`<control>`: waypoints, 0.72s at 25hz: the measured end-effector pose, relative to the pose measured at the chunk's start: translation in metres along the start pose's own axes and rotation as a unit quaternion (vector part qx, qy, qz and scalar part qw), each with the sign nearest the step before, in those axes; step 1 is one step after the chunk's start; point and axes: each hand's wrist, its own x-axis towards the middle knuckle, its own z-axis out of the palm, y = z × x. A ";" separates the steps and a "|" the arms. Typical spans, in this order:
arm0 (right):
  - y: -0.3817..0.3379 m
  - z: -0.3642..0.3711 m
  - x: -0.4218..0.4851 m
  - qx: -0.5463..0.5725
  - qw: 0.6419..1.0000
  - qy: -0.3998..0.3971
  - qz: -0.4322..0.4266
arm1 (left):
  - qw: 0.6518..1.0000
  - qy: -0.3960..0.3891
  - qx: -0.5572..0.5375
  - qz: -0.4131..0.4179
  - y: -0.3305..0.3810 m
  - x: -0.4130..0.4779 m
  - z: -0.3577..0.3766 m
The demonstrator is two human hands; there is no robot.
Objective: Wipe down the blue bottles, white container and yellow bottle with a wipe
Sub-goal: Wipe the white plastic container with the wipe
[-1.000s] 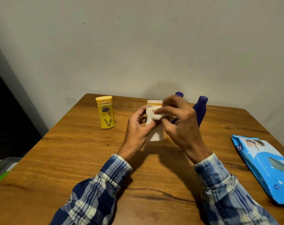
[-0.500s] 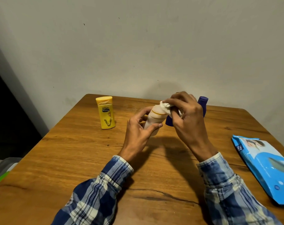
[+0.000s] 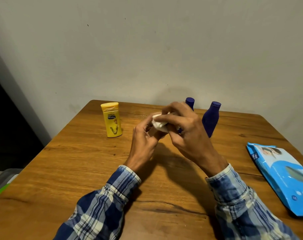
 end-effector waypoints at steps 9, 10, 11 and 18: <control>0.014 0.000 0.001 0.225 0.945 0.159 0.176 | 0.950 -0.023 -0.280 -0.139 0.011 0.008 0.000; 0.008 0.007 0.000 0.234 0.949 0.132 0.164 | 0.932 -0.012 -0.329 -0.151 0.014 0.008 0.001; 0.005 0.012 0.000 0.231 0.953 0.117 0.156 | 0.915 -0.008 -0.369 -0.164 0.018 0.007 0.002; -0.005 0.018 -0.003 0.125 0.990 0.037 0.055 | 0.882 -0.029 -0.378 -0.280 0.029 -0.001 0.006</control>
